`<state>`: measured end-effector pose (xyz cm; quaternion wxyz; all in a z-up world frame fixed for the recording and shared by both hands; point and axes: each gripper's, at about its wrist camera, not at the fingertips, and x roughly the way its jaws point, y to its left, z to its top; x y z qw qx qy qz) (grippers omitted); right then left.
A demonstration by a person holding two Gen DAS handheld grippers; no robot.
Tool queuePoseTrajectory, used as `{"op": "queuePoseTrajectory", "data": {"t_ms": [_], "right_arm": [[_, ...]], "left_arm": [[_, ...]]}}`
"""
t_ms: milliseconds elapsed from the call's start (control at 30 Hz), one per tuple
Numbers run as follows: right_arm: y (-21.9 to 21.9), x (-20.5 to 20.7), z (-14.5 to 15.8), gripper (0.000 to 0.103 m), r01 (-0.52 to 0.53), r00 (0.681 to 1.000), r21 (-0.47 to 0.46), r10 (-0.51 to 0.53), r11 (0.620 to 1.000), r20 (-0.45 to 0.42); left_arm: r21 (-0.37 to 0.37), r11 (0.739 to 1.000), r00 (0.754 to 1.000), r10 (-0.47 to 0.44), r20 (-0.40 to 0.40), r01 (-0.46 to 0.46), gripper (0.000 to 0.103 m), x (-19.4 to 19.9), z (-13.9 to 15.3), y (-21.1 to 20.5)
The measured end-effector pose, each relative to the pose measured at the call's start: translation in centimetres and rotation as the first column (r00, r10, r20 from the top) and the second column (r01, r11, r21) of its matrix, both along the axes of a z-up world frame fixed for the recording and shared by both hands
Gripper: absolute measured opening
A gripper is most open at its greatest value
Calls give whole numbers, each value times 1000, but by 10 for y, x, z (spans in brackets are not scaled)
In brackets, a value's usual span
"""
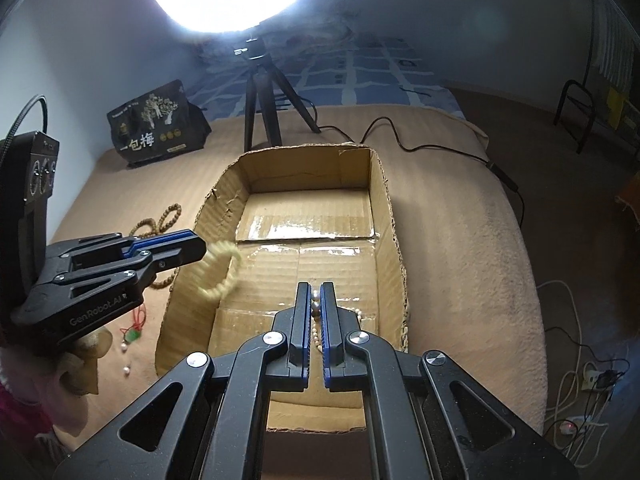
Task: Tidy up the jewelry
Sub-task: 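Open both tools to drop the bracelet and necklace into the box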
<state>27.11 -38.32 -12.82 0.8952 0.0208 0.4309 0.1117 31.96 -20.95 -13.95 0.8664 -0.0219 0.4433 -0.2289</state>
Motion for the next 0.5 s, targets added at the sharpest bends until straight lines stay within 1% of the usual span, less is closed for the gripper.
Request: {"op": "queuePoseTrajectory", "data": {"t_ms": [33, 67, 100, 133, 167, 500], "right_arm": [[1, 0, 0, 13, 3, 1000, -3, -3, 1000, -2], [1, 0, 0, 29, 6, 1000, -7, -6, 1000, -3], [2, -1, 1, 39, 9, 1000, -12, -9, 1000, 2], [3, -3, 2, 53, 9, 1000, -15, -9, 1000, 13], [3, -4, 3, 57, 9, 1000, -18, -9, 1000, 19], [12, -12, 8, 59, 19, 1000, -66, -18, 998, 21]], "left_arm": [[-1, 1000, 1000, 0, -1, 0, 24, 0, 0, 0], [-3, 1000, 1000, 0, 3, 0, 31, -1, 2, 1], [-2, 1000, 1000, 2, 9, -2, 31, -1, 2, 2], [1, 1000, 1000, 2, 14, -2, 31, -2, 4, 3], [4, 1000, 1000, 3, 17, -3, 31, -3, 4, 3], [19, 1000, 999, 21, 39, -22, 31, -9, 16, 20]]}}
